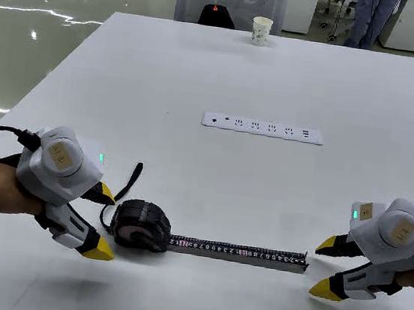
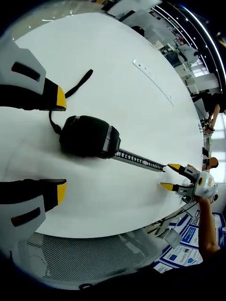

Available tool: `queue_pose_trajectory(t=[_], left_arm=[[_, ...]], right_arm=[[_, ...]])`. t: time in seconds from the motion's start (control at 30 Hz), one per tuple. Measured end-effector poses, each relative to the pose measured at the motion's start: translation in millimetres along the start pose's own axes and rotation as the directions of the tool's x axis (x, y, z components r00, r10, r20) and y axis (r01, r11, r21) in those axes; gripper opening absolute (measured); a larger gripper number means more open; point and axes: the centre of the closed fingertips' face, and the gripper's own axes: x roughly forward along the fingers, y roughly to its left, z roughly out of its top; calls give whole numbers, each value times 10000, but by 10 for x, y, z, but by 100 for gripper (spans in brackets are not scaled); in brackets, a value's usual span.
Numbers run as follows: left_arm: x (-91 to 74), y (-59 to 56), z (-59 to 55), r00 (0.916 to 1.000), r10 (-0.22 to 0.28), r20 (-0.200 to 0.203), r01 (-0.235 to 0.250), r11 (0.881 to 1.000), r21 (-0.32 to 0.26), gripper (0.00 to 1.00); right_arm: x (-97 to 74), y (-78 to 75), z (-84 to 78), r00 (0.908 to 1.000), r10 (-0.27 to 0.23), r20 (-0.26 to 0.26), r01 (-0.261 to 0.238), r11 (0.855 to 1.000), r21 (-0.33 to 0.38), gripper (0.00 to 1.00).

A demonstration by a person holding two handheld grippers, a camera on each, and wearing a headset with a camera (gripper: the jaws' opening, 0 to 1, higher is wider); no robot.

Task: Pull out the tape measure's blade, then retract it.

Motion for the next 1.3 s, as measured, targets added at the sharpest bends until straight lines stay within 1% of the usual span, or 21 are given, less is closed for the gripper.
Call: queue_pose_trajectory(t=[0.1, 0.3, 0.43, 0.47, 0.67, 0.77, 0.83, 1.03, 1.07, 1.1, 1.17, 1.2, 1.23, 1.3], left_arm=[[-9, -37, -16, 9999, 81, 66, -80, 9999, -96, 57], [-39, -102, -37, 9988, 312, 369, -290, 9978, -590, 61], [-61, -133, -58, 9977, 470, 494, -427, 9955, -844, 63], [-69, -152, -62, 9971, 504, 572, -450, 9947, -920, 64], [-89, -229, -91, 9951, 698, 704, -609, 9906, -1223, 68], [-97, -293, -102, 9942, 745, 778, -636, 9889, -1345, 69], [-105, -314, -93, 9927, 832, 874, -704, 9875, -1410, 69], [-137, -386, -59, 9848, 1211, 1241, -962, 9770, -1901, 71], [-144, -408, -50, 9816, 1335, 1363, -1038, 9732, -2052, 71], [-147, -426, -48, 9801, 1383, 1421, -1063, 9714, -2125, 72], [-156, -452, -41, 9737, 1655, 1568, -1260, 9638, -2348, 73], [-165, -468, -28, 9684, 1829, 1697, -1368, 9580, -2519, 73], [-172, -483, -16, 9646, 1935, 1794, -1414, 9530, -2679, 74], [-181, -529, -6, 9603, 2034, 1910, -1458, 9494, -2781, 75]], right_arm=[[-36, 33, -10, 9999, -114, 114, 112, 9998, 155, 42], [-107, 88, -20, 9982, -453, 404, 433, 9978, 503, 45], [-143, 135, -4, 9964, -623, 568, 581, 9956, 731, 47], [-152, 155, -4, 9957, -666, 639, 611, 9946, 837, 48], [-173, 238, -23, 9932, -854, 791, 762, 9907, 1129, 52], [-182, 281, -34, 9911, -994, 883, 870, 9871, 1344, 54], [-196, 309, -25, 9894, -1075, 981, 929, 9853, 1431, 54], [-239, 386, 5, 9822, -1386, 1272, 1142, 9766, 1822, 59], [-250, 397, 12, 9797, -1491, 1337, 1224, 9742, 1898, 60], [-258, 405, 19, 9779, -1562, 1389, 1272, 9721, 1972, 60], [-282, 423, 49, 9705, -1804, 1600, 1445, 9663, 2129, 61], [-292, 439, 60, 9667, -1910, 1703, 1509, 9630, 2234, 61], [-297, 454, 59, 9656, -1941, 1729, 1525, 9616, 2282, 61], [-311, 490, 68, 9613, -2095, 1791, 1642, 9572, 2382, 62]])
